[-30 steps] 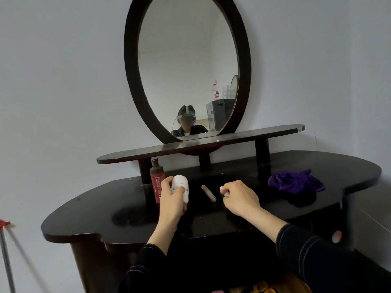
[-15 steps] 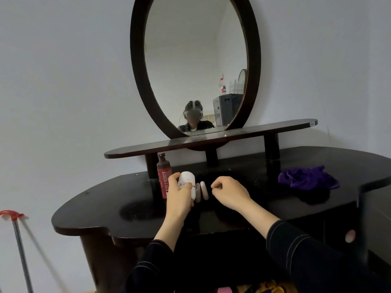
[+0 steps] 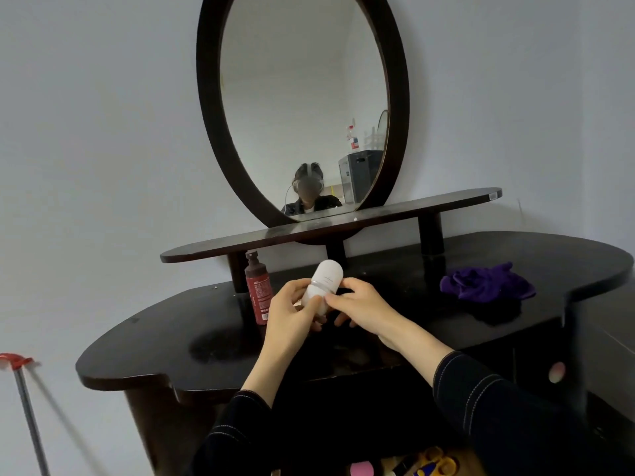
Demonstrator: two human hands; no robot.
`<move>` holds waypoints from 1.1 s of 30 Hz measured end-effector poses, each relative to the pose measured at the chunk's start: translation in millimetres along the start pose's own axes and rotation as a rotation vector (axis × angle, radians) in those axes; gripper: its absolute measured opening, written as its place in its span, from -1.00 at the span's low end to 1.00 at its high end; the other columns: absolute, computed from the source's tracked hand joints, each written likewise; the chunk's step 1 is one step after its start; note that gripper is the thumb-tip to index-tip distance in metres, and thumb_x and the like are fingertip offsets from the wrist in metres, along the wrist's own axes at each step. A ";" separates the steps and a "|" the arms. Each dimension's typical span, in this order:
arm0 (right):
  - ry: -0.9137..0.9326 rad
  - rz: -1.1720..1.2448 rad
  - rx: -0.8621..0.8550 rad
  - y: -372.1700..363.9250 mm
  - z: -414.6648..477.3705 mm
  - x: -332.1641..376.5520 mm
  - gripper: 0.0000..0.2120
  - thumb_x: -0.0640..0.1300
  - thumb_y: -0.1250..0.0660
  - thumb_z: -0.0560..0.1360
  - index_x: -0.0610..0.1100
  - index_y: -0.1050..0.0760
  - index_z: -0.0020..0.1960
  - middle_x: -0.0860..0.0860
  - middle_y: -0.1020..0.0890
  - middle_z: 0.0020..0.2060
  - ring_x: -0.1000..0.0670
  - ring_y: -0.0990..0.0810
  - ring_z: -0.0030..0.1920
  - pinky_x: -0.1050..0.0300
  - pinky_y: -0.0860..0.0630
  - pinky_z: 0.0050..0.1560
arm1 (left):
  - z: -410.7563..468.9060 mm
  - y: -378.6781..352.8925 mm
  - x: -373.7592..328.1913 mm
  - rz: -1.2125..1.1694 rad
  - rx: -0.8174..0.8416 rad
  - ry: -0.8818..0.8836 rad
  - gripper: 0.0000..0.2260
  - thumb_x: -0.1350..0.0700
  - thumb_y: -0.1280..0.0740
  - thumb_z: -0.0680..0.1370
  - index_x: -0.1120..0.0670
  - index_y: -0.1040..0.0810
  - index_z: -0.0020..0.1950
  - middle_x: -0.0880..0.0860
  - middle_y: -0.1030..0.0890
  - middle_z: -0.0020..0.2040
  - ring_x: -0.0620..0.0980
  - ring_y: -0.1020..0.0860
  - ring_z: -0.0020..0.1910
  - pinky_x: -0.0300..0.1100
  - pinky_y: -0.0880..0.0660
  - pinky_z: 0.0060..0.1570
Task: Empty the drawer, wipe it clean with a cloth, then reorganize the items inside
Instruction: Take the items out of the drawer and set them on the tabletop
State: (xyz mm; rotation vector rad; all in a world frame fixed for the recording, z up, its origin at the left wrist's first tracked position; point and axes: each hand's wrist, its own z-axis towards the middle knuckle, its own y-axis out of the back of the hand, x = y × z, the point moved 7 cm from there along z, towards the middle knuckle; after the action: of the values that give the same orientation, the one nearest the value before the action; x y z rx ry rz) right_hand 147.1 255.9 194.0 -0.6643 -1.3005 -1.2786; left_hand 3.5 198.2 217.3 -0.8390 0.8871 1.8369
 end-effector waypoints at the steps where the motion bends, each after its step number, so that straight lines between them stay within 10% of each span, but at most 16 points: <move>1: -0.005 0.010 0.003 0.7 0.0 -0.9 -0.74 0.05 -0.36 0.56 0.07 -0.42 0.22 0.09 -0.72 -0.12 0.13 -0.64 -0.32 0.26 -0.48 -0.33 | -0.7 -2.0 -2.1 0.055 0.012 -0.035 -0.71 0.19 -0.39 0.57 0.10 -0.54 0.29 0.09 -0.66 0.07 0.00 -0.68 -0.32 -0.28 -0.52 -0.40; 6: -0.076 0.146 -0.061 7.2 0.7 -4.6 -0.66 0.02 -0.38 0.47 -0.05 -0.50 0.21 -0.06 -0.66 -0.12 0.11 -0.50 -0.40 0.24 -0.38 -0.47 | -4.4 -2.9 -13.5 0.277 -0.033 -0.198 -0.70 0.03 -0.43 0.55 -0.02 -0.60 0.29 -0.16 -0.66 -0.02 -0.26 -0.62 -0.16 -0.43 -0.49 -0.21; 14: -0.107 -0.029 -0.391 34.4 -4.7 -12.2 -0.56 0.02 -0.37 0.52 -0.13 -0.35 0.29 0.02 -0.56 -0.05 0.03 -0.58 -0.12 0.14 -0.45 -0.26 | -7.4 2.6 -16.8 0.732 -0.210 -0.223 -0.79 0.18 -0.33 0.51 -0.01 -0.69 0.07 -0.08 -0.61 0.06 0.02 -0.44 0.14 -0.02 -0.40 0.08; 19: -0.104 -0.547 -0.418 28.2 -10.0 1.8 -0.57 0.06 -0.27 0.60 -0.10 -0.30 0.37 -0.02 -0.63 0.07 -0.04 -0.57 -0.06 0.08 -0.41 -0.17 | -3.6 14.7 11.8 0.606 -0.173 0.107 -0.72 0.26 -0.28 0.46 0.04 -0.66 0.08 0.03 -0.53 0.14 0.15 -0.47 0.18 0.01 -0.46 0.12; 33: 0.091 -1.110 -0.107 -11.4 -1.1 -1.9 -0.55 0.10 -0.11 0.64 0.01 -0.29 0.49 -0.07 -0.49 0.34 -0.16 -0.42 0.30 -0.08 -0.36 0.21 | -3.0 24.9 25.0 0.227 -0.239 0.233 -0.80 0.30 -0.35 0.45 0.05 -0.70 -0.08 0.03 -0.65 0.00 -0.01 -0.57 -0.04 -0.12 -0.54 -0.07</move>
State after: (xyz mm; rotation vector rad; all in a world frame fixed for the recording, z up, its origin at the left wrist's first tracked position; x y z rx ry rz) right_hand 137.3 252.6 188.7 0.1294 -1.5786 -2.2289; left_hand -27.8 198.0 200.8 -1.1599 0.9512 2.1011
